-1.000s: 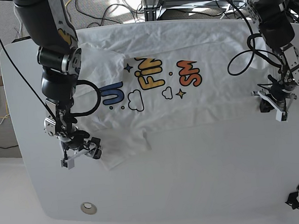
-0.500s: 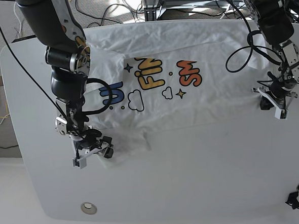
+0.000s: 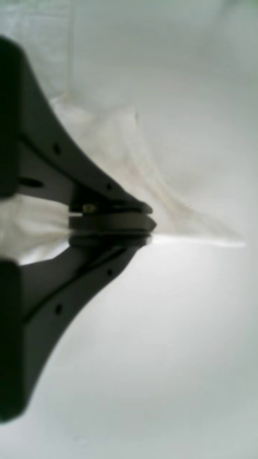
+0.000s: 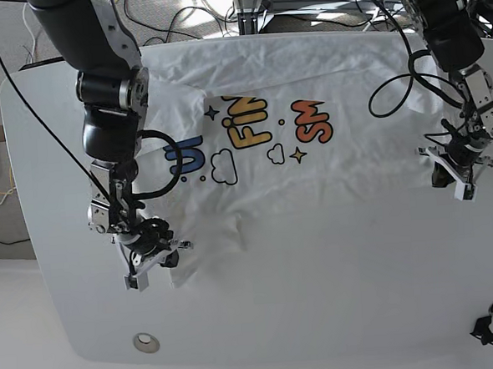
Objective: Fold the T-shirt properly
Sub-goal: 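Lift the hem with both grippers and fold it over toward the collar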
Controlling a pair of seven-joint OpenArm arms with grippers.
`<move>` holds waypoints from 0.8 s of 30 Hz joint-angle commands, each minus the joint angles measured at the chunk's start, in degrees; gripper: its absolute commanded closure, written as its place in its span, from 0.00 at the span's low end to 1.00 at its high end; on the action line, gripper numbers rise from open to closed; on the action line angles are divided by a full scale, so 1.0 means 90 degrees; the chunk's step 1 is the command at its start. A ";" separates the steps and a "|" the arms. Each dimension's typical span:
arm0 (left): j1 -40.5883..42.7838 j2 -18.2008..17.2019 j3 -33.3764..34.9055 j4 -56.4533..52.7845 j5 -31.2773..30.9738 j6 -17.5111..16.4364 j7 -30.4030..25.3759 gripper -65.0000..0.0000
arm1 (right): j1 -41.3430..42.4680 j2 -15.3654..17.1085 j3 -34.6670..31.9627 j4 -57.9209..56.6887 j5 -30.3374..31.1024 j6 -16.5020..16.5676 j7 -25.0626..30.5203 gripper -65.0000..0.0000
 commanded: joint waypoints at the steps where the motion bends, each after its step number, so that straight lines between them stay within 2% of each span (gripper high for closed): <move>1: -0.0155 -0.0107 -0.0020 0.0376 -0.0121 -0.0011 -0.0178 1.00 | 0.0044 0.0048 0.0006 0.0733 0.0116 0.0027 -0.0127 1.00; 6: -0.0126 -0.0010 -0.0030 0.0825 -0.0121 -0.0011 -0.0188 1.00 | -0.0493 0.0048 -0.0004 0.2188 0.0116 0.0027 -0.1064 1.00; 13: 0.0431 -0.0020 -0.0039 0.1871 -0.0121 -0.0011 -0.0207 1.00 | -0.1616 0.0097 0.0016 0.4405 0.0116 0.0037 -0.2149 1.00; 19: 0.0997 -0.0029 -0.0039 0.2457 -0.0121 -0.0011 -0.0207 1.00 | -0.2329 0.0195 0.0016 0.5529 0.0116 0.0037 -0.2852 1.00; 24: 0.1320 -0.0059 -0.0039 0.2564 -0.0121 -0.0011 -0.0207 1.00 | -0.2906 0.0234 0.0006 0.6125 0.0116 0.0037 -0.2959 1.00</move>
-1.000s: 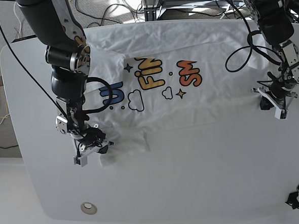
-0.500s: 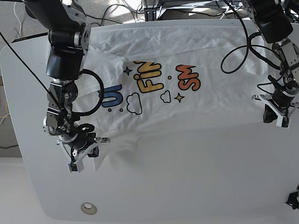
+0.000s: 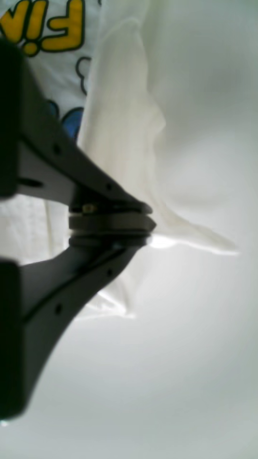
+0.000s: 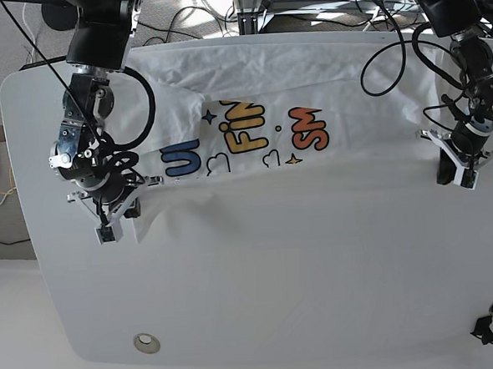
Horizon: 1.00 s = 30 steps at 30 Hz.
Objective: Fold the T-shirt properly
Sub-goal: 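Lift the hem with both grippers and fold it over toward the collar, then release the hem and raise both grippers off the folded shirt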
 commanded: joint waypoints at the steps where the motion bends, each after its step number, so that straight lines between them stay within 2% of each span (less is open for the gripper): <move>1: -0.0009 -0.0163 -0.0030 0.0123 -0.0082 0.0040 -0.0115 1.00 | 0.0018 0.0057 0.0011 0.0301 0.0029 0.0000 0.0120 1.00; 3: 0.0157 -0.0310 -0.0010 0.0123 -0.0082 0.0040 -0.0115 1.00 | -0.0178 0.0067 0.0001 0.0448 0.0029 0.0000 0.0110 1.00; 7: 0.0372 -0.0320 -0.0010 0.0123 -0.0082 0.0040 -0.0115 1.00 | -0.0607 0.0067 0.0001 0.0770 0.0029 0.0000 0.0042 1.00; 11: 0.0675 -0.0476 -0.0020 0.0397 -0.0082 0.0040 -0.0115 1.00 | -0.0764 0.0067 0.0011 0.1005 0.0029 0.0000 -0.0603 1.00; 13: 0.0841 -0.0476 -0.0020 0.0582 -0.0082 0.0040 -0.0115 1.00 | -0.0783 0.0067 0.0021 0.1005 0.0029 0.0000 -0.0739 1.00; 29: 0.1505 -0.0573 0.0009 0.0973 -0.0024 0.0040 -0.0096 1.00 | -0.1340 0.0145 -0.0008 0.1005 0.0019 0.0000 -0.0749 1.00; 30: 0.1545 -0.0583 0.0009 0.0973 -0.0024 0.0040 -0.0086 1.00 | -0.1428 0.0145 -0.0008 0.1005 0.0019 0.0000 -0.0749 0.92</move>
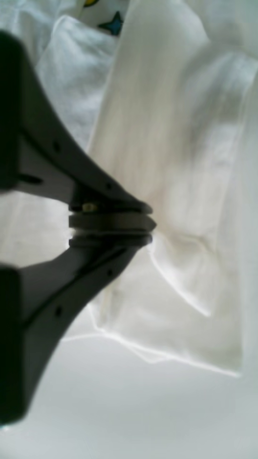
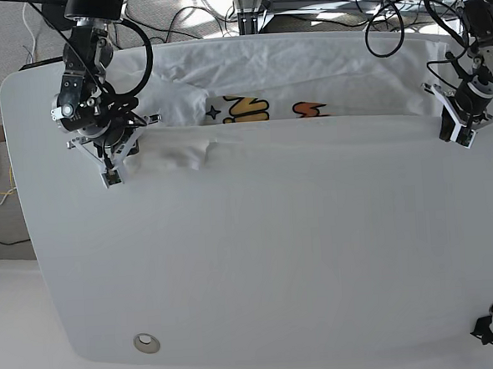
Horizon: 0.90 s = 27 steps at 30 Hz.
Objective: Fold the T-shirt properly
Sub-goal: 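Release the hem and raise both grippers off the folded shirt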
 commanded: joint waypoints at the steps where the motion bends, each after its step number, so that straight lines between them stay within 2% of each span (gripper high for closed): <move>1: -0.0058 -0.0197 -0.0034 0.0116 -0.0031 0.0062 -0.0066 0.97 | -0.0022 0.0067 0.0030 0.0125 -0.0027 -0.0019 0.0084 0.85; 4: 0.0039 -0.0305 -0.0044 0.0096 -0.0031 0.0062 -0.0066 0.72 | -0.0081 0.0067 0.0030 0.0125 -0.0027 -0.0019 0.0084 0.68; 7: 0.0049 -0.0403 -0.0064 0.0096 -0.0031 0.0062 -0.0066 0.56 | -0.0149 0.0067 0.0030 0.0125 -0.0037 -0.0019 0.0084 0.59; 9: 0.0059 -0.0451 -0.0054 0.0096 -0.0031 0.0062 -0.0066 0.51 | -0.0149 0.0067 0.0030 0.0125 -0.0037 -0.0019 0.0084 0.56; 14: 0.0049 -0.0637 -0.0083 0.0165 -0.0080 0.0062 -0.0066 0.50 | -0.0208 0.0116 0.0030 0.0262 -0.0066 -0.0019 0.0074 0.55; 21: 0.0049 -0.0696 -0.0689 0.0673 -0.0090 0.0062 -0.0066 0.50 | -0.0745 0.0682 0.0069 0.1005 -0.0027 -0.0019 0.0074 0.55; 27: -0.0107 -0.0647 -0.0826 0.1063 -0.0099 0.0062 -0.0076 0.50 | -0.0354 0.0614 0.0372 0.1014 -0.0018 -0.0019 0.0113 0.55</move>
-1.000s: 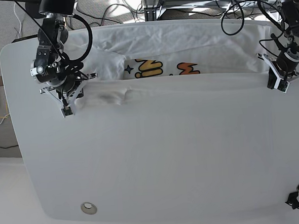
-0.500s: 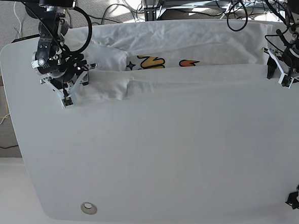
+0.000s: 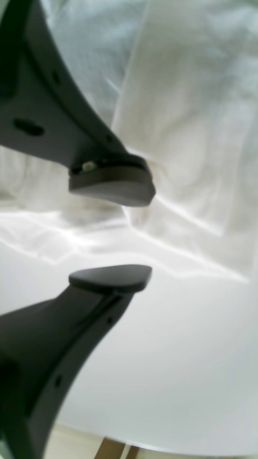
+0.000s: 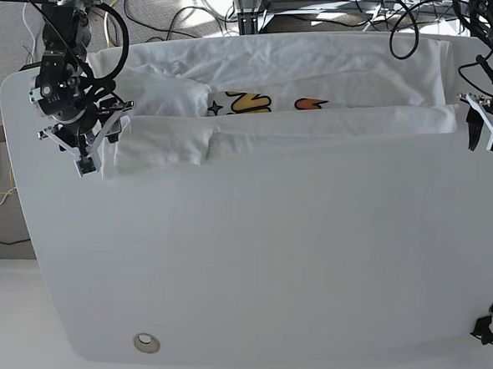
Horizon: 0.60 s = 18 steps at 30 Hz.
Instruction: Fold the T-shirt properly
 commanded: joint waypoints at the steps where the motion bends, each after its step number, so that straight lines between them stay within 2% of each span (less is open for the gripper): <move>1: -0.0229 0.0009 -0.0051 0.0221 -0.0080 0.0054 -0.0132 0.50 | 0.0285 -0.0020 0.0027 0.0091 0.0031 -0.0017 0.0167 0.55; 4: -0.0688 0.0517 -0.0022 0.0221 -0.0070 0.0054 -0.0034 0.50 | 0.0754 -0.0255 0.0008 0.0082 0.0031 -0.0007 0.0167 0.55; 8: -0.1118 0.1201 0.0066 0.0201 -0.0051 0.0054 0.0816 0.50 | 0.1262 -0.0665 -0.0002 -0.0329 0.0031 -0.0007 0.0167 0.55; 10: -0.1118 0.1309 0.0262 0.0104 -0.0051 0.0054 0.1030 0.50 | 0.1350 -0.0733 -0.0002 -0.0612 0.0031 -0.0007 0.0274 0.55; 13: -0.0991 0.1328 0.0525 -0.0238 -0.0060 0.0054 0.1040 0.50 | 0.1321 -0.0841 -0.0002 -0.0973 0.0041 -0.0007 0.0743 0.55; 18: -0.0854 0.1309 0.0525 -0.0541 -0.0060 0.0054 0.1040 0.50 | 0.1115 -0.0802 0.0018 -0.1452 0.0031 -0.0007 0.0831 0.55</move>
